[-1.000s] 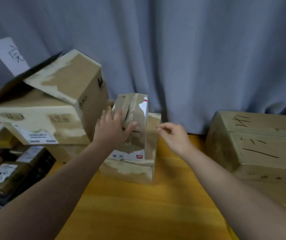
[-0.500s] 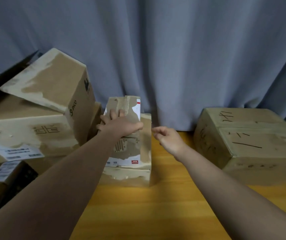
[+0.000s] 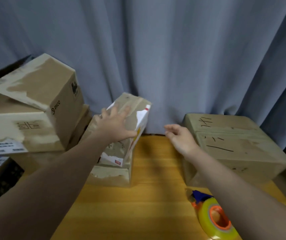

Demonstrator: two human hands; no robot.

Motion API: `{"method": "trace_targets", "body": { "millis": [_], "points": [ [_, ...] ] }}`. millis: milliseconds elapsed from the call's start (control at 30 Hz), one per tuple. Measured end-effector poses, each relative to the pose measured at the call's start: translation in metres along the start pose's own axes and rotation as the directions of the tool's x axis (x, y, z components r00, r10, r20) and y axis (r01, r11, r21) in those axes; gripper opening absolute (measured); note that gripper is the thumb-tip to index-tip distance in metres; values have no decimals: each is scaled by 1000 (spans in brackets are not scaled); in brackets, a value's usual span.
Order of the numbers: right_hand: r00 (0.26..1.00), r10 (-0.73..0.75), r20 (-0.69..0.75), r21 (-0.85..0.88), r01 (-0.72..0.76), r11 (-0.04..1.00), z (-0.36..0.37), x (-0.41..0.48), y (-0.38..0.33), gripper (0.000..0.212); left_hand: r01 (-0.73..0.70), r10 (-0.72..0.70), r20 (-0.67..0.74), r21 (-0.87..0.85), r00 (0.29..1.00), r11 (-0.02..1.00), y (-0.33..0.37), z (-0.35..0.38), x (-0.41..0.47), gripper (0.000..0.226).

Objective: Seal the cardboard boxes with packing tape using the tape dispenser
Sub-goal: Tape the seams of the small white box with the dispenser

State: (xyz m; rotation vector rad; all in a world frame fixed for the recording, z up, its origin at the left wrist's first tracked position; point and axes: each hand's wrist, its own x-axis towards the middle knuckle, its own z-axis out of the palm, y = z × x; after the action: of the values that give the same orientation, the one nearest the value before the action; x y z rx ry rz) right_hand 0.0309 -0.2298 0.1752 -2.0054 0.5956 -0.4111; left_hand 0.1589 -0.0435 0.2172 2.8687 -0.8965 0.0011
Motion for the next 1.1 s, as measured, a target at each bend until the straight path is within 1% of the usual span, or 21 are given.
{"method": "trace_targets", "body": {
  "millis": [67, 133, 200, 267, 333, 400, 467, 533, 567, 633, 700, 767, 800, 867, 900, 933, 967, 1000, 1033, 1067, 1100],
  "points": [
    [997, -7, -79, 52, 11, 999, -20, -1, 0, 37, -133, 143, -91, 108, 986, 985, 23, -1, -12, 104],
    [988, -11, -155, 162, 36, 986, -40, -2, 0, 48, -243, 271, -144, 187, 952, 952, 44, -1, -27, 106],
    [986, 21, -167, 258, 23, 966, -58, -5, 0, 57, -315, 346, -115, 223, 931, 923, 59, 2, -42, 107],
    [991, 49, -121, 297, -11, 955, -69, -8, 6, 56, -361, 379, -37, 237, 925, 902, 71, 10, -56, 107],
    [997, 54, -63, 235, -38, 971, -72, -11, 18, 51, -409, 413, 40, 252, 910, 877, 80, 23, -69, 107],
    [998, 59, 29, 82, -61, 995, -67, -20, 33, 44, -449, 436, 109, 228, 893, 864, 85, 39, -81, 106],
    [989, 48, 138, -68, -38, 997, -57, -30, 55, 43, -461, 433, 179, 166, 883, 872, 85, 56, -92, 105],
    [969, 57, 241, -188, -11, 982, -48, -42, 75, 47, -455, 410, 277, 122, 869, 882, 84, 74, -101, 103],
    [956, 80, 283, -212, -19, 977, -43, -48, 86, 49, -446, 389, 338, 108, 857, 888, 83, 83, -105, 103],
    [927, 145, 347, -204, -76, 976, -32, -61, 106, 48, -419, 333, 469, 90, 818, 903, 80, 102, -111, 105],
    [907, 188, 377, -222, -108, 969, -22, -76, 124, 47, -395, 278, 572, 89, 772, 914, 79, 121, -116, 107],
    [916, 187, 355, -226, -110, 968, -15, -87, 139, 47, -376, 234, 629, 101, 741, 921, 78, 140, -120, 109],
    [928, 183, 325, -199, -122, 972, -14, -92, 145, 49, -370, 222, 634, 109, 741, 923, 78, 149, -121, 110],
    [946, 197, 256, -141, -165, 976, -18, -93, 153, 52, -347, 210, 601, 119, 771, 930, 82, 161, -119, 109],
    [956, 205, 211, -134, -180, 975, -22, -92, 159, 48, -319, 204, 576, 103, 791, 942, 86, 167, -116, 110],
    [964, 202, 173, -142, -179, 974, -28, -90, 166, 40, -281, 193, 552, 79, 811, 956, 91, 170, -113, 113],
    [969, 205, 138, -182, -179, 967, -34, -88, 175, 35, -258, 189, 532, 58, 825, 964, 97, 173, -112, 115],
    [966, 234, 112, -276, -196, 941, -41, -85, 185, 38, -267, 206, 515, 46, 832, 963, 103, 177, -108, 117],
    [944, 308, 117, -446, -227, 865, -47, -83, 198, 47, -296, 236, 499, 43, 834, 954, 107, 181, -105, 118],
    [895, 423, 140, -639, -245, 730, -53, -82, 210, 59, -327, 266, 486, 42, 833, 944, 109, 186, -103, 117],
    [827, 539, 160, -777, -231, 585, -59, -80, 222, 71, -354, 293, 471, 43, 832, 934, 109, 190, -100, 116]
  ]
}}
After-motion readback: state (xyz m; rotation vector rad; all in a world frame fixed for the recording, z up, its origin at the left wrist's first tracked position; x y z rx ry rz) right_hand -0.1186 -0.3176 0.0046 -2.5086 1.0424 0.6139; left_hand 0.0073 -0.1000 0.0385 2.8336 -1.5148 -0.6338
